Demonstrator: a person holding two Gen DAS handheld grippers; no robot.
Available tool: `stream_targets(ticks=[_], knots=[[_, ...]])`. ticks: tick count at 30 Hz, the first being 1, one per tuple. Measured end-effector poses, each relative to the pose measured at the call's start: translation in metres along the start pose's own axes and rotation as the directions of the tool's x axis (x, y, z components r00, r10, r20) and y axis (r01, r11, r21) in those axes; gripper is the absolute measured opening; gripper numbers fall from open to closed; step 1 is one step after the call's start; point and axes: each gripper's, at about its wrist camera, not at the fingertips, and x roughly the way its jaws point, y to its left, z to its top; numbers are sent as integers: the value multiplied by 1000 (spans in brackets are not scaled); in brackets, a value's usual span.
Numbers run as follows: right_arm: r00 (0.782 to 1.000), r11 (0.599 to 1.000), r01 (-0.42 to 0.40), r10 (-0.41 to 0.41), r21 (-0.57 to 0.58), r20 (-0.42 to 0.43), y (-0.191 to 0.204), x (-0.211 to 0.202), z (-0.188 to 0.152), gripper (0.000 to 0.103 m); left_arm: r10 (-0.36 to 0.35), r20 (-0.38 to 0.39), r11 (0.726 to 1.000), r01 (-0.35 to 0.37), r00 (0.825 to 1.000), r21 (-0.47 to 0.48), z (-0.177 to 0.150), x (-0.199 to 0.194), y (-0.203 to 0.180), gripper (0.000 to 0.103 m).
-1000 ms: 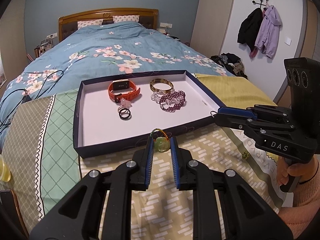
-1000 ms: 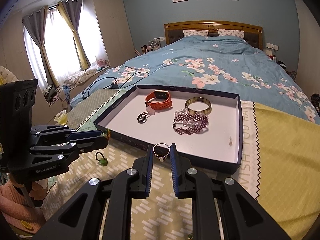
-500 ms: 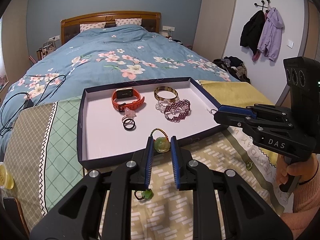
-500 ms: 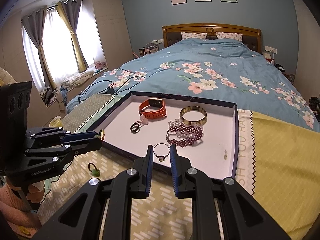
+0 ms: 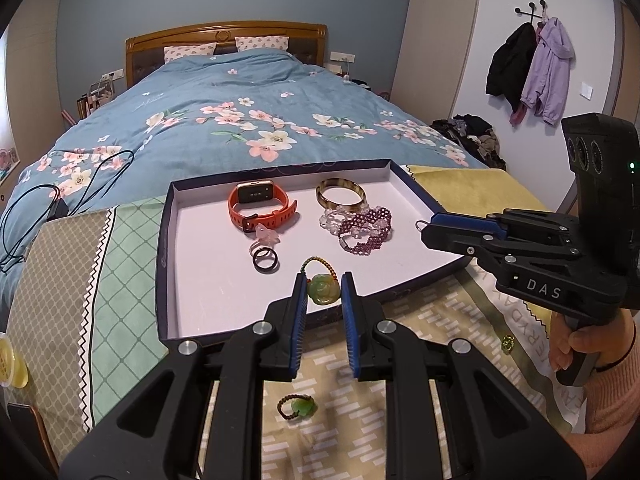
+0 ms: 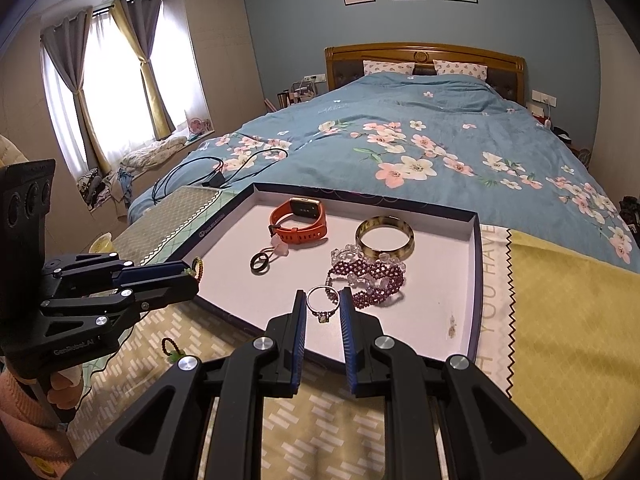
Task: Organize jewelry
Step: 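Carry the green-bead hair tie with the left gripper while the right gripper carries the silver ring into the box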
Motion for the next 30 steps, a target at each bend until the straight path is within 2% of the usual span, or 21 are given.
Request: stream_targets(ticks=[18,30], knots=[[999,1000,18,-18,9,-35,-9,22,7,15,23,-7,1000,-23,1000,-11,11,19,9,17],[998,1000,20,-19,13,-65,-13,38,11,15,52,-40,998,-52,998,-22,14,39,14,17]])
